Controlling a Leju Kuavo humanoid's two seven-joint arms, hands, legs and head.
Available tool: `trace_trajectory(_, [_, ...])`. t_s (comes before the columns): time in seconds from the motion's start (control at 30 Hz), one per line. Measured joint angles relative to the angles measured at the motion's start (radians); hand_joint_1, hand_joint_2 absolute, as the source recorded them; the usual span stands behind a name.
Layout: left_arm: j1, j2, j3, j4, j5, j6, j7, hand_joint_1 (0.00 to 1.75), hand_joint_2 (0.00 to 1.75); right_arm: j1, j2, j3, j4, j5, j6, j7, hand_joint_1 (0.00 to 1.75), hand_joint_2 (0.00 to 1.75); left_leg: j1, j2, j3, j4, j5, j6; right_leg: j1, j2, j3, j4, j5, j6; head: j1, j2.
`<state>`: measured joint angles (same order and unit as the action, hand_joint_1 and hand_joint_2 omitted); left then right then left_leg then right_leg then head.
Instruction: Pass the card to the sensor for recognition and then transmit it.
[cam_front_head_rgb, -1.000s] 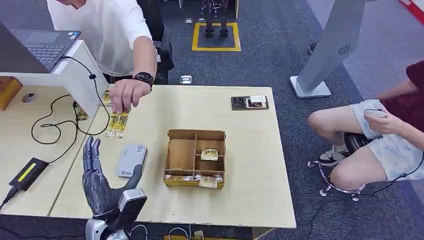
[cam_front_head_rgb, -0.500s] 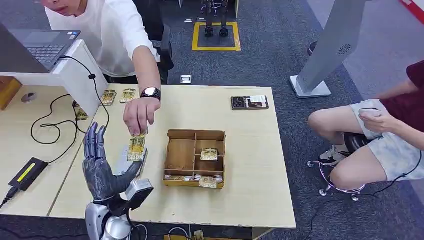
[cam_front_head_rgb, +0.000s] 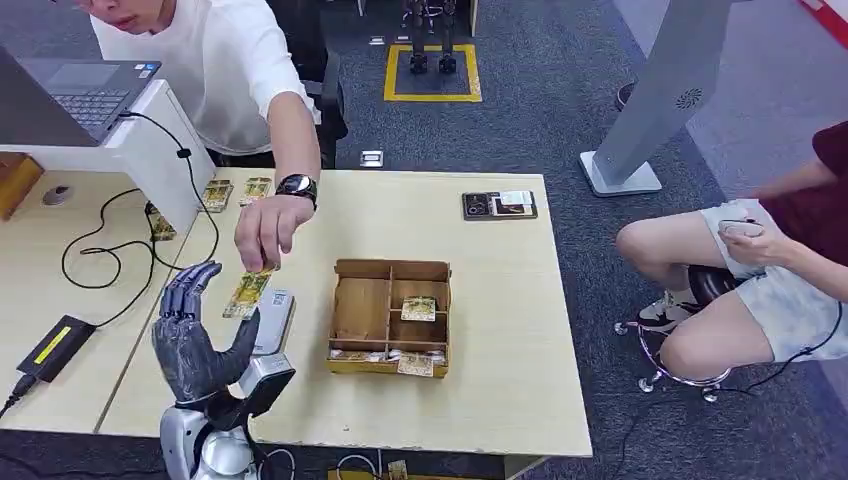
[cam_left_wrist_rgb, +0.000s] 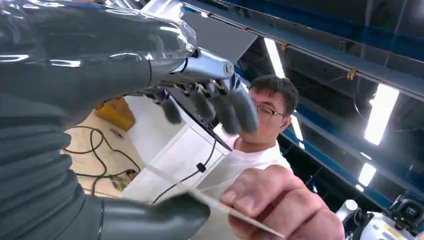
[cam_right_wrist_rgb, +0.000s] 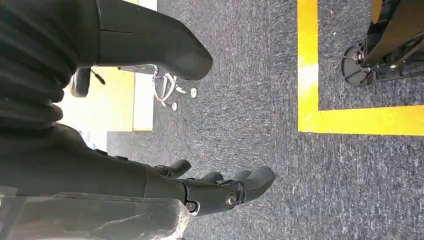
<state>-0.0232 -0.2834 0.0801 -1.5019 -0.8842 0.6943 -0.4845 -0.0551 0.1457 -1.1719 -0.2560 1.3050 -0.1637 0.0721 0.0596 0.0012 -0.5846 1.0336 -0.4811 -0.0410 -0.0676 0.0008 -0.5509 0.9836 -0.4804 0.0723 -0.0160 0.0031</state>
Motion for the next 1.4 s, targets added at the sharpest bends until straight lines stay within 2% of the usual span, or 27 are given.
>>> trace_trajectory(0.17, [0.0,0.0,0.0,0.0,0.041,0.0,-0.022,1.75,1.75,0.0,0.0,0.001,0.0,0.0,-0.002,0.002,0.0,1.75,0.0,0.0,0.0,0.0,0.0,0.0,0.0,0.0,0.0,0.0,0.0,0.0,0.0,0.0])
trace_trajectory(0.77, [0.0,0.0,0.0,0.0,0.07,0.0,-0.024,1.75,1.75,0.0,-0.001,0.005,0.0,0.0,-0.001,0.003,0.0,1.75,0.0,0.0,0.0,0.0,0.0,0.0,0.0,0.0,0.0,0.0,0.0,0.0,0.0,0.0])
trace_trajectory(0.93, [-0.001,0.0,0.008,0.011,0.026,0.0,-0.021,1.75,1.75,0.0,-0.005,0.006,0.0,0.001,0.002,0.008,0.0,1.75,0.0,0.0,0.0,0.0,0.0,0.0,0.0,0.0,0.0,0.0,0.0,0.0,0.0,0.0])
trace_trajectory(1.4, [-0.002,-0.001,0.145,0.062,-0.151,0.0,0.0,1.75,1.75,-0.001,-0.013,0.016,0.001,0.003,0.008,0.003,0.0,1.75,0.0,0.0,0.0,0.0,0.0,0.0,0.0,0.0,0.0,0.0,0.0,0.0,0.0,0.0])
